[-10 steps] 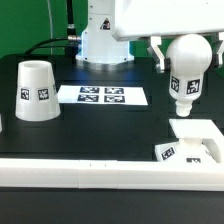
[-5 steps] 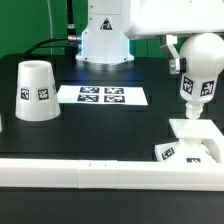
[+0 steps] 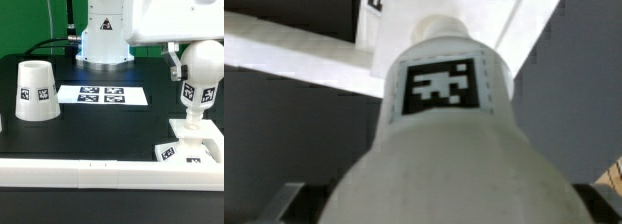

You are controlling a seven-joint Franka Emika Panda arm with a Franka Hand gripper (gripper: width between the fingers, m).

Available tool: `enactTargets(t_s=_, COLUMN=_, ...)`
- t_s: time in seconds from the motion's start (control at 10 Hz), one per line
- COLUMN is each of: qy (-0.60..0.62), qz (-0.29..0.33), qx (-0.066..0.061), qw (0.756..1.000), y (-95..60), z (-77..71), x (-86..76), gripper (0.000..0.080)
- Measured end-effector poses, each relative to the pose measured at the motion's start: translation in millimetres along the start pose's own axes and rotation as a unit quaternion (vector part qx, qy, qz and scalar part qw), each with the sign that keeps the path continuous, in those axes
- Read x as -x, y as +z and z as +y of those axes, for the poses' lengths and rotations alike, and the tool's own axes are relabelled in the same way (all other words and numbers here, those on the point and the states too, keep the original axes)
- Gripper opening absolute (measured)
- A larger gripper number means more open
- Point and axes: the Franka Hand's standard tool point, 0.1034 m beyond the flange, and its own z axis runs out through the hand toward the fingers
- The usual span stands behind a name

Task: Assemble lamp

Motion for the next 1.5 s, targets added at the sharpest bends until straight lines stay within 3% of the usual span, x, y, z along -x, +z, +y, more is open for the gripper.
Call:
enactTargets(t_s=0.7, qy=0.0, qz=-0.002, qx=0.0, qw=1.0, y=14.7, z=-2.0, x=17.0, gripper=0.0574)
enactTargets(t_s=1.2, qy=0.001, qz=0.052, qx=0.012, qw=0.999, y=14.2, z=-3.0, x=22.2, gripper=0.0574)
enactTargets(t_s=1.5, qy=0.001, qz=0.052, qx=0.012, qw=0.999, y=14.1, z=-2.9, x=21.9, gripper=0.069)
